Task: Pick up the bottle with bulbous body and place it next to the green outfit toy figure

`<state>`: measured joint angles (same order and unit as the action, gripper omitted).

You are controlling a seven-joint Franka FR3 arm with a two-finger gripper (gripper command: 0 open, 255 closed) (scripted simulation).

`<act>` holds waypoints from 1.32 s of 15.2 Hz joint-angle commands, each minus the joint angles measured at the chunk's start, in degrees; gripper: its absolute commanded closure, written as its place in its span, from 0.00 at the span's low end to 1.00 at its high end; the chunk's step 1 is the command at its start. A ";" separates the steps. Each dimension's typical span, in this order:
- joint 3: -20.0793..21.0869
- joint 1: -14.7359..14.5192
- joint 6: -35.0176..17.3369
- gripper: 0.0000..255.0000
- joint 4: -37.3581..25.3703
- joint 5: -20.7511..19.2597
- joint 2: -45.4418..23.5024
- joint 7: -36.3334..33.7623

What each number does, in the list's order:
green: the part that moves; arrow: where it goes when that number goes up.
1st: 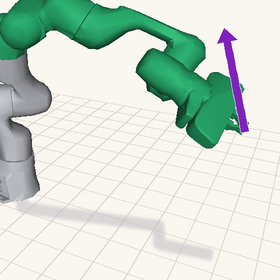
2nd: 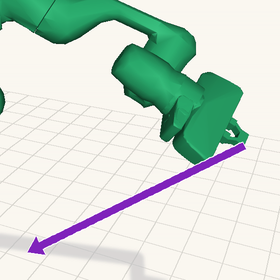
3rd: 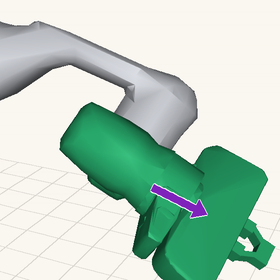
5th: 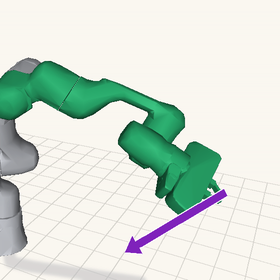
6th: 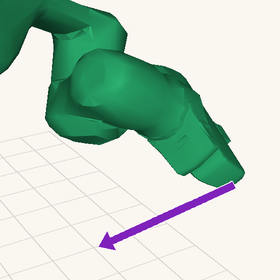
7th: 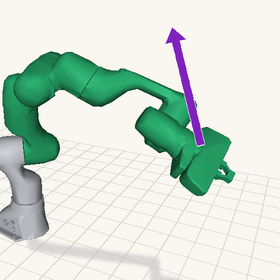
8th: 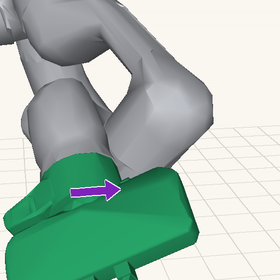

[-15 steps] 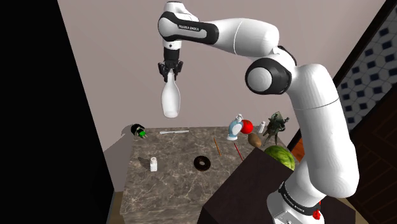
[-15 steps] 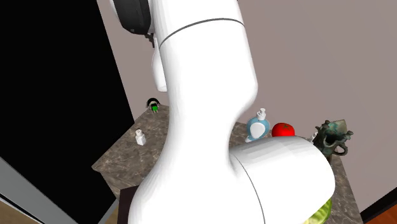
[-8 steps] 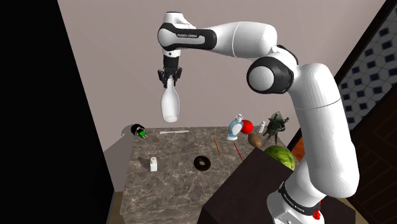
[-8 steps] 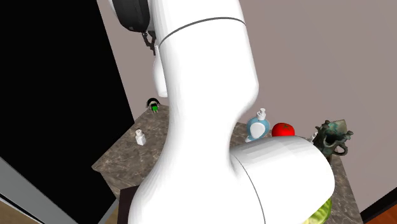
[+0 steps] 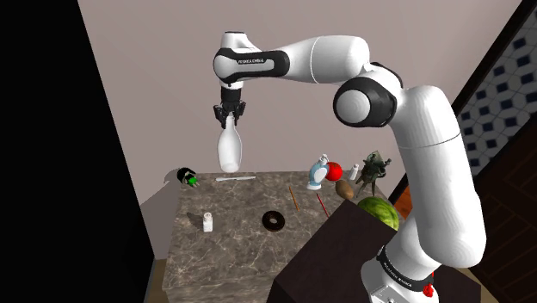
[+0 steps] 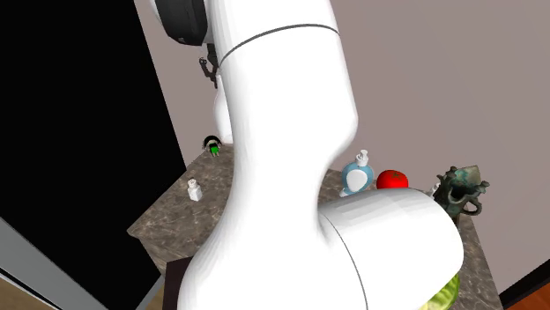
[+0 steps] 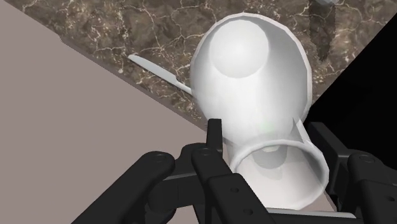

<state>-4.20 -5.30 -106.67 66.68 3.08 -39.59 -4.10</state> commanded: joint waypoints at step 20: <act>0.27 -0.05 -12.99 1.00 7.90 0.41 -5.04 0.35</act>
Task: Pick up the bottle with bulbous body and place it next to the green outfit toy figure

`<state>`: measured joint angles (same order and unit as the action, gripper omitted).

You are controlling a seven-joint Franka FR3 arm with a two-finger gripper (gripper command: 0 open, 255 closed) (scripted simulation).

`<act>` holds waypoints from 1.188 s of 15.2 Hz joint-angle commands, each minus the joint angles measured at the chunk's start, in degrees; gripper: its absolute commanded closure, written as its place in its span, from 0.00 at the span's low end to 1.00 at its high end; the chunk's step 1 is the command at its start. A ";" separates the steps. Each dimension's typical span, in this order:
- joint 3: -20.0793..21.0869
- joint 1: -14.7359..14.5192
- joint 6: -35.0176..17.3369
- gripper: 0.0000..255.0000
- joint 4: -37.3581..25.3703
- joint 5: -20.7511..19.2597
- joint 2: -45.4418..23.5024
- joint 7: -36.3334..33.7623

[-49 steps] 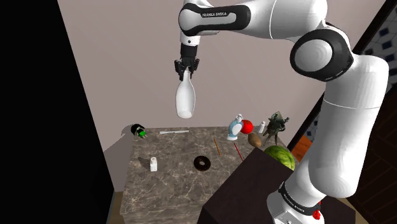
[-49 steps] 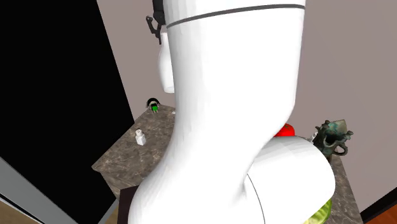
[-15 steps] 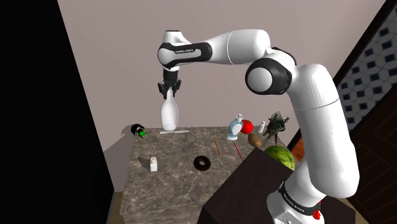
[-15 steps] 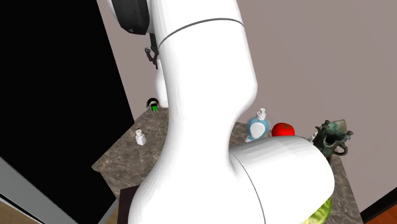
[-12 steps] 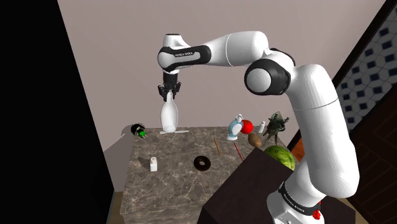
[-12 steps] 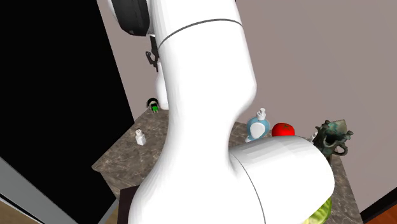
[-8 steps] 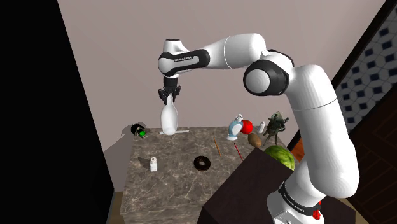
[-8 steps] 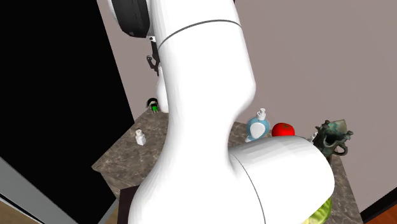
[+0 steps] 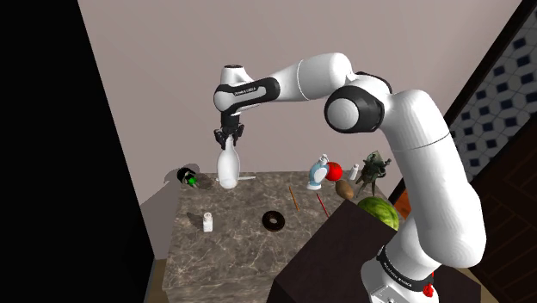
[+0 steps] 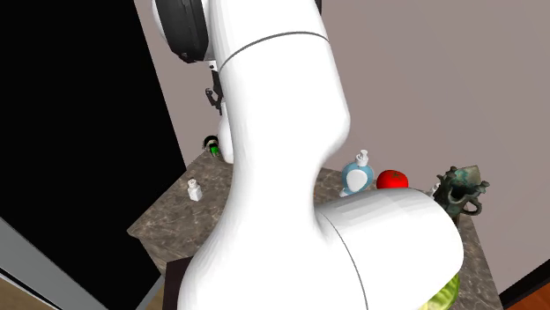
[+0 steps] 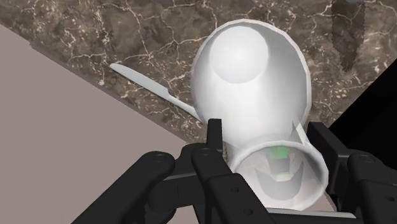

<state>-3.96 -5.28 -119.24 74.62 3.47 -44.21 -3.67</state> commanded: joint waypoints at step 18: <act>0.39 0.13 -8.21 1.00 0.37 0.42 -7.79 0.15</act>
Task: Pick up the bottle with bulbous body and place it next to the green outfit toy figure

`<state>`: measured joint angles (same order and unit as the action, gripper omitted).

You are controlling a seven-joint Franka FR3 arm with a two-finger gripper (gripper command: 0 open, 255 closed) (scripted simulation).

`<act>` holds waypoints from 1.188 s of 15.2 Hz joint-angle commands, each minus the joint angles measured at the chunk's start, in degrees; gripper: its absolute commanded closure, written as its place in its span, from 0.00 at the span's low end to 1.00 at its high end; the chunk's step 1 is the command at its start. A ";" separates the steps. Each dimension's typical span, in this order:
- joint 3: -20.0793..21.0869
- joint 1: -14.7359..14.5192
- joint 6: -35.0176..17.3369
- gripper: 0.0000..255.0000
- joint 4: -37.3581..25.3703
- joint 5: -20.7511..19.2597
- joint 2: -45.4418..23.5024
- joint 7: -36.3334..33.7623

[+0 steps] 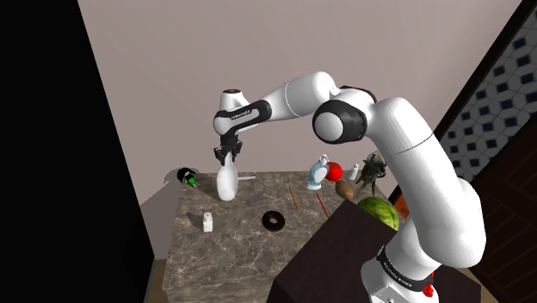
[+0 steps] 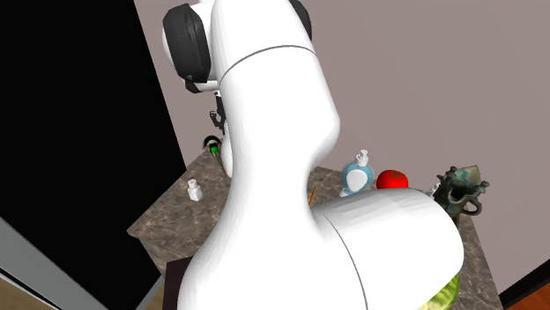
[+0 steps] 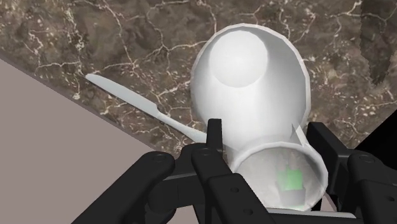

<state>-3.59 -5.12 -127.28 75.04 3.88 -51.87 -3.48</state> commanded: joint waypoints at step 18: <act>-0.20 -0.16 3.97 0.00 0.47 -0.22 4.51 -0.14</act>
<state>-3.78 -5.24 -123.62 75.24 3.69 -47.88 -3.60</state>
